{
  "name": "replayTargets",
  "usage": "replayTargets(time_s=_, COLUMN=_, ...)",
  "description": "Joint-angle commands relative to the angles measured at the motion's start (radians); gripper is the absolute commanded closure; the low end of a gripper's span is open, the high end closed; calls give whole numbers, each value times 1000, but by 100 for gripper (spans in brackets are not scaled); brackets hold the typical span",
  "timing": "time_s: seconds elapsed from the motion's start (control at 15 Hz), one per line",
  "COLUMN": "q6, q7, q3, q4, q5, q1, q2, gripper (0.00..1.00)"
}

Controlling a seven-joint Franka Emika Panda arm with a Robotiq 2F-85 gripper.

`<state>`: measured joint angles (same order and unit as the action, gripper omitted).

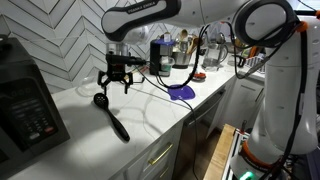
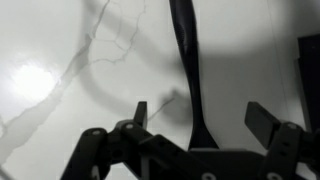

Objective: Put the black spatula in the silver tin on the right with utensils in it

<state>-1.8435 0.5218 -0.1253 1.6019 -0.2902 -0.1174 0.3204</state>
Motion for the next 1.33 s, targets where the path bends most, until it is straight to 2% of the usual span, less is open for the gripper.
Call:
replayTargets(time_s=0.0, q6=7, q7=-3, q3=18, q4=-7, q5=-5, q1=-15, q2=0, gripper=0)
replayTargets(time_s=0.47, q6=9, q7=-3, q3=18, q4=-12, q5=-5, q1=-15, q2=-1, gripper=0)
replayTargets(time_s=0.67, q6=-28, q7=50, q3=16, q4=-10, q5=45, q1=-55, q2=17, gripper=0)
replayTargets(time_s=0.8, q6=-12, q7=79, q3=11, q4=-37, q5=83, q1=-88, q2=47, gripper=0)
replayTargets(time_s=1.0, q6=-3, q7=165, q3=27, q4=-76, q5=218, q1=-148, q2=102, gripper=0)
replayTargets(time_s=1.27, q6=-79, q7=156, q3=32, q4=-110, q5=249, q1=-155, q2=176, gripper=0)
